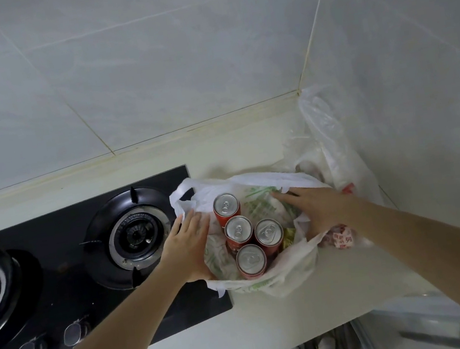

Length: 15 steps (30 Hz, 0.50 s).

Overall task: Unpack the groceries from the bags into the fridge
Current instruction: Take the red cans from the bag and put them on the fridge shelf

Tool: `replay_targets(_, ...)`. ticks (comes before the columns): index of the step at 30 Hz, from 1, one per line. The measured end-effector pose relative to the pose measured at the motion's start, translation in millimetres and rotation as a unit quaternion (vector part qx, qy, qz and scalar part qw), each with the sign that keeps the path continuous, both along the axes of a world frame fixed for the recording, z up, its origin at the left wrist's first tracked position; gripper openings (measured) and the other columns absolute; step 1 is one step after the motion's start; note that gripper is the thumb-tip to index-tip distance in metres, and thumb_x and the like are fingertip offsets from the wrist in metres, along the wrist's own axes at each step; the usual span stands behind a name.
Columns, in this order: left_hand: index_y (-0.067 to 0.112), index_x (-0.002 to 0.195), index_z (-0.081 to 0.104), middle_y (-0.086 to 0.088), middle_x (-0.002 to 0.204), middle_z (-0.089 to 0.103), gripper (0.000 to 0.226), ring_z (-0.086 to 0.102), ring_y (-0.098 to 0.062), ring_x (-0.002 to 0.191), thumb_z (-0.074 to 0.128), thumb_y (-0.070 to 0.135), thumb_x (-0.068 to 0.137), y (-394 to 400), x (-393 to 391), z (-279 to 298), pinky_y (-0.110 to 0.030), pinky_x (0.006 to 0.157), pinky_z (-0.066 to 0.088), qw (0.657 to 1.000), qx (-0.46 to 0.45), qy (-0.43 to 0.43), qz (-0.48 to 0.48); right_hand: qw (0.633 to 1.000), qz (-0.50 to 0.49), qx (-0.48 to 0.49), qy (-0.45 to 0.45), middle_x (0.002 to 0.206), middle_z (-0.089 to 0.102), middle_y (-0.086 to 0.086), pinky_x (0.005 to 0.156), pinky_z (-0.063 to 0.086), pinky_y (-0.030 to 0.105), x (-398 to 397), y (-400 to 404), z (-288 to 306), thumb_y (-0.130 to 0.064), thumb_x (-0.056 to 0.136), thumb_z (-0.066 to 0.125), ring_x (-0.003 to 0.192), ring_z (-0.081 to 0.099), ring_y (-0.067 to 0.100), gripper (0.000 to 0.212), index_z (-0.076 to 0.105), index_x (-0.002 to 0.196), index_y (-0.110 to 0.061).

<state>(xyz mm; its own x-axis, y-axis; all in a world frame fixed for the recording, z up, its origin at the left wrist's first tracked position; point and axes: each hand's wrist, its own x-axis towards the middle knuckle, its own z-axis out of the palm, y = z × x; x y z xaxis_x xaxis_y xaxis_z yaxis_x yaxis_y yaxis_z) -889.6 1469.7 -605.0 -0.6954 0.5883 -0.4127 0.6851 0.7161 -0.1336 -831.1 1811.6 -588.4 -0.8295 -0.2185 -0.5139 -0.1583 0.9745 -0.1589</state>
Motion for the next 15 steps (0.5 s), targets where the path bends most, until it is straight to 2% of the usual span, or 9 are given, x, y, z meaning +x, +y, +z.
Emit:
replay_targets(3,0.011,0.161,-0.009,-0.009,0.171,-0.002,0.135,-0.013,-0.029,0.157,0.064,0.082,0.072,-7,8,3,-0.044,0.127,-0.01,1.0,0.012,0.001,-0.01,1.0,0.003,0.008,0.013,0.168,0.017,-0.005,0.111,0.045,0.039,12,-9,2,-0.04,0.066,0.089,0.15,0.03,0.019,0.133,-0.002,0.164,-0.038)
replay_targets(5,0.012,0.163,-0.002,-0.008,0.171,0.003,0.128,-0.007,-0.026,0.158,0.065,0.078,0.076,-11,14,10,-0.041,0.127,-0.01,0.998,0.065,-0.002,-0.01,0.999,-0.002,-0.026,0.041,0.167,0.019,-0.005,0.126,0.023,0.044,26,-23,14,-0.025,0.073,0.081,0.155,0.018,0.019,0.116,0.008,0.165,-0.032)
replay_targets(6,0.014,0.163,0.006,-0.007,0.171,0.01,0.123,-0.001,-0.025,0.159,0.067,0.075,0.076,-13,18,15,-0.04,0.127,-0.005,0.994,0.107,-0.005,-0.006,0.996,-0.026,-0.063,0.049,0.165,0.023,-0.006,0.127,0.016,0.039,34,-31,22,-0.017,0.077,0.073,0.154,0.018,0.017,0.106,0.014,0.164,-0.029)
replay_targets(7,0.016,0.162,0.014,-0.005,0.169,0.019,0.116,0.008,-0.024,0.158,0.07,0.071,0.077,-16,23,21,-0.04,0.129,0.002,0.989,0.148,-0.006,0.002,0.991,-0.06,-0.102,0.056,0.162,0.029,-0.009,0.125,0.017,0.033,43,-39,30,-0.012,0.08,0.067,0.152,0.021,0.014,0.098,0.019,0.163,-0.029)
replay_targets(9,0.021,0.159,0.027,0.0,0.161,0.033,0.101,0.024,-0.023,0.153,0.074,0.061,0.079,-19,36,36,-0.044,0.125,0.025,0.977,0.21,-0.011,0.028,0.975,-0.115,-0.176,0.078,0.154,0.036,-0.016,0.119,0.03,0.03,63,-51,44,-0.012,0.082,0.065,0.146,0.03,0.008,0.089,0.027,0.16,-0.034)
replay_targets(11,0.025,0.15,0.039,0.006,0.145,0.044,0.082,0.043,-0.019,0.137,0.072,0.053,0.08,-19,53,54,-0.04,0.108,0.046,0.96,0.275,-0.013,0.055,0.957,-0.143,-0.232,0.095,0.151,0.039,-0.02,0.113,0.039,0.031,79,-62,56,-0.016,0.085,0.065,0.142,0.035,0.002,0.082,0.03,0.156,-0.038)
replay_targets(13,0.027,0.137,0.049,0.01,0.127,0.051,0.063,0.054,-0.015,0.117,0.068,0.049,0.081,-14,74,74,-0.034,0.091,0.053,0.936,0.344,-0.013,0.076,0.942,-0.161,-0.271,0.114,0.147,0.043,-0.021,0.108,0.04,0.028,90,-73,67,-0.018,0.088,0.064,0.137,0.039,0.0,0.074,0.034,0.153,-0.038)
replay_targets(15,0.029,0.129,0.052,0.013,0.118,0.052,0.053,0.058,-0.013,0.107,0.065,0.051,0.083,-3,98,91,-0.032,0.079,0.054,0.916,0.389,-0.022,0.092,0.931,-0.168,-0.291,0.139,0.143,0.047,-0.018,0.106,0.04,0.027,94,-84,74,-0.017,0.088,0.066,0.135,0.043,0.001,0.071,0.039,0.151,-0.034)
